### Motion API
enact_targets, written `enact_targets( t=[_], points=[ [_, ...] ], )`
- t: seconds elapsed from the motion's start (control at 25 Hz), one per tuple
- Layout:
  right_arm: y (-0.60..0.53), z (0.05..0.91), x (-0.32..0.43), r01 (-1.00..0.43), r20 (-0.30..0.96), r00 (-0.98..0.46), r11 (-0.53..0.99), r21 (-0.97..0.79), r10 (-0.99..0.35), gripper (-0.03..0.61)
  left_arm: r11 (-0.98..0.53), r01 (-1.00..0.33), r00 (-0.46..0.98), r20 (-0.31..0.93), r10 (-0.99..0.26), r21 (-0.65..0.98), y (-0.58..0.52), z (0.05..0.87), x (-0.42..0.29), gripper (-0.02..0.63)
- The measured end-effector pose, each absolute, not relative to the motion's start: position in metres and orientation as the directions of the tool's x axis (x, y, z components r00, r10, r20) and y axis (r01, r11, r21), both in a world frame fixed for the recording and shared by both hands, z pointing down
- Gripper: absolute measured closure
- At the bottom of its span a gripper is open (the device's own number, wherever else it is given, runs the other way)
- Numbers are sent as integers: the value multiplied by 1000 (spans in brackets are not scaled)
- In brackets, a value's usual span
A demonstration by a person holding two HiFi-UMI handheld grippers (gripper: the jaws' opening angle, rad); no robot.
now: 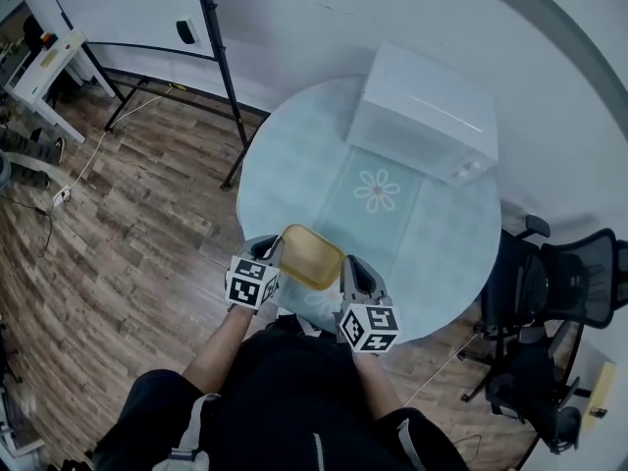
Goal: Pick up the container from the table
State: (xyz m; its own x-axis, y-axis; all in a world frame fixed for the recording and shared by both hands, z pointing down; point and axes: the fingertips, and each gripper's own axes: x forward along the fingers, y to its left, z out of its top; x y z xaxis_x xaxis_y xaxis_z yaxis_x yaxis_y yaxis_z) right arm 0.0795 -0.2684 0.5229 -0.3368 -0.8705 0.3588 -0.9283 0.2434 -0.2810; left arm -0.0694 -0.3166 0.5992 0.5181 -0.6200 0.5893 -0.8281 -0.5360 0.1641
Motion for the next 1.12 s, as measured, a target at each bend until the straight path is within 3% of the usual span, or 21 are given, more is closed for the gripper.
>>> enact_targets(
  t=[1.12],
  points=[
    [-262,529,78,-936,405,-338,258,-241,-849,554,-530,-824,536,582,-611,201,-310,600,-70,584]
  ],
)
